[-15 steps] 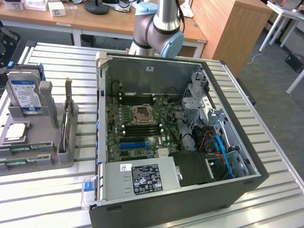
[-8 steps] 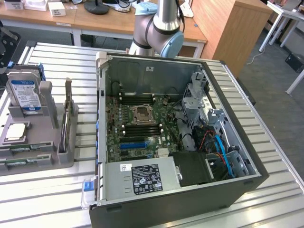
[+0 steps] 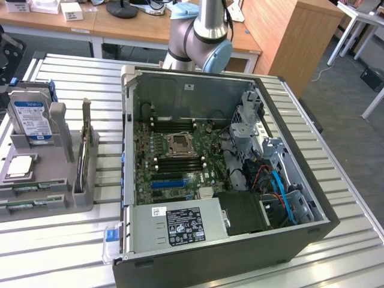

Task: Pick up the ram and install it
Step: 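Pick up the ram and move it above insertion slot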

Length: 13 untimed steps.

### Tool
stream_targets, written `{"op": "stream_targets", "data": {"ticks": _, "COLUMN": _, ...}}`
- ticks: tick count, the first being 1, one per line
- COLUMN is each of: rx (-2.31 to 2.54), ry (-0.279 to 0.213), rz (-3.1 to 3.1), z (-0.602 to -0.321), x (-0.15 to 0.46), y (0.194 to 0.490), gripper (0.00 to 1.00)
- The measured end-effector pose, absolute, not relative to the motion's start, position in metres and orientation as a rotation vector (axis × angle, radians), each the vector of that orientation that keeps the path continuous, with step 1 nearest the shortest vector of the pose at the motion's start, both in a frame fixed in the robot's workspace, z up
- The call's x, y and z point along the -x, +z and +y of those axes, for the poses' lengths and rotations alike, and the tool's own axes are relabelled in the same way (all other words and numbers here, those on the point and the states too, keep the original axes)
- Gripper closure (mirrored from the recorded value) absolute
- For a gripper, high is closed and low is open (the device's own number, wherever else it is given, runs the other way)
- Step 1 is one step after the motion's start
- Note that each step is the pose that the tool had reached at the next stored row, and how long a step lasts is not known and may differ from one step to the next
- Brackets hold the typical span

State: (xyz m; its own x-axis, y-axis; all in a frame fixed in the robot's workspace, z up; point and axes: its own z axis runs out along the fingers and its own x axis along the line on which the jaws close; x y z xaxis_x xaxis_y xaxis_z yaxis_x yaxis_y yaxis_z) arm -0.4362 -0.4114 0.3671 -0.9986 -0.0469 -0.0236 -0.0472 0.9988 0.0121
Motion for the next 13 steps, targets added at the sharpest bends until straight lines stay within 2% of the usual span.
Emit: {"op": "stream_targets", "data": {"ticks": 13, "rx": 0.197, "ry": 0.021, "rz": 3.113, "z": -0.4114, "x": 0.4362, "y": 0.3671, "gripper": 0.89}}
